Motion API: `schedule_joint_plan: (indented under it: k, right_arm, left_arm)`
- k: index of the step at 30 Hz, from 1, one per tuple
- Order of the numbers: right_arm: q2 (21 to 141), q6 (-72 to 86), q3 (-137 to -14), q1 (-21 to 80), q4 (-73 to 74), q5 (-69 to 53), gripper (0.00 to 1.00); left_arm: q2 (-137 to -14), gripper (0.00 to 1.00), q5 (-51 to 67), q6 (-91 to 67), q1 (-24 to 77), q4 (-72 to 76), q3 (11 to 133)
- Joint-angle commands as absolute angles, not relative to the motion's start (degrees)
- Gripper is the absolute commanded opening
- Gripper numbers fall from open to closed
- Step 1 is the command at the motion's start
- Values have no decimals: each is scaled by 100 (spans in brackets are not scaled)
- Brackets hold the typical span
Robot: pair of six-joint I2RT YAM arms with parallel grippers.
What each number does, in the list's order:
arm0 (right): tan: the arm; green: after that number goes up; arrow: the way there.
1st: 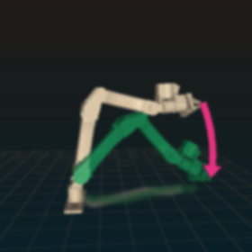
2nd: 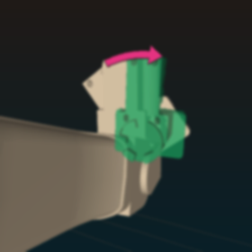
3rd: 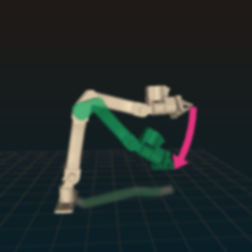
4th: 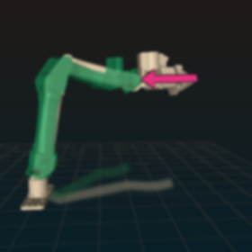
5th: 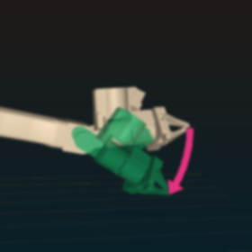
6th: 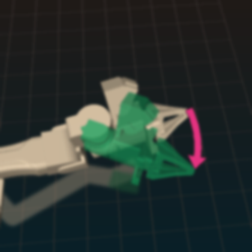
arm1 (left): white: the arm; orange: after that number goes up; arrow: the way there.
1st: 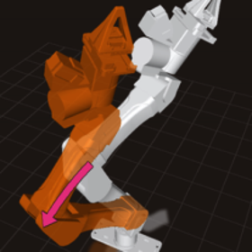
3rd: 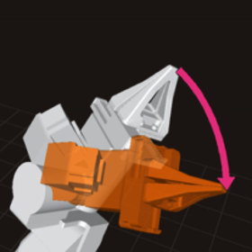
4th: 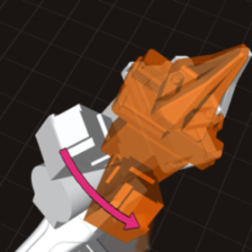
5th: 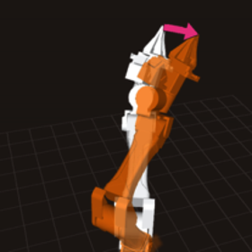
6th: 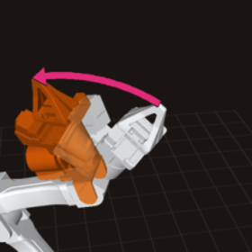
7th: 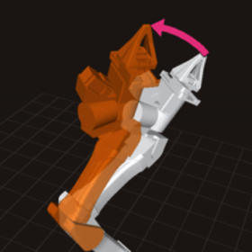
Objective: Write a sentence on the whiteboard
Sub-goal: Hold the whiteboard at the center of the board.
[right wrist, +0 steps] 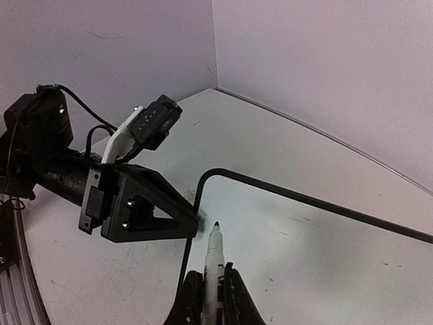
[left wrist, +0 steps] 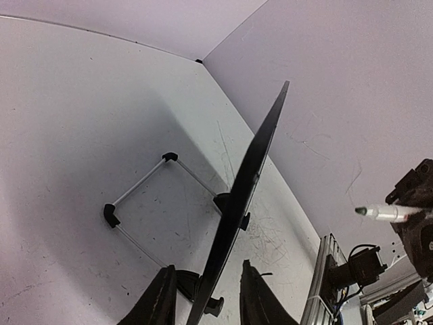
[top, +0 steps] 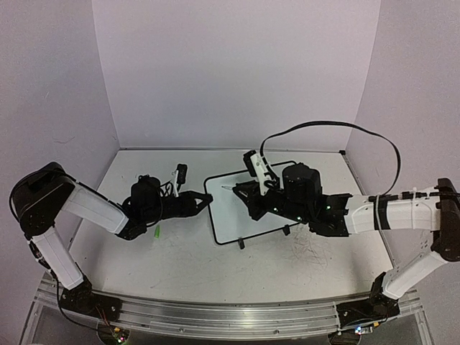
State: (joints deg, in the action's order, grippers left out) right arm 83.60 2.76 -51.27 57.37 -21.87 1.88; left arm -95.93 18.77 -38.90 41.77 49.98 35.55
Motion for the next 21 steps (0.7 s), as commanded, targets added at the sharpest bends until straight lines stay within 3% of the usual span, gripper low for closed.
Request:
schedule_joint_plan:
  k: [1, 11, 21]
  right_arm:
    - [8716, 101, -5561, 5891, -2264, 281, 0]
    - [8980, 109, -5354, 5971, -2770, 352, 0]
    - [9019, 183, -5468, 5975, -2793, 821, 0]
  left_arm:
    - [-9658, 31, 2098, -3823, 4131, 5430, 3755]
    - [-9837, 19, 2223, -3702, 4069, 5471, 3755]
    - [-9929, 22, 2448, -3564, 4023, 5508, 3810]
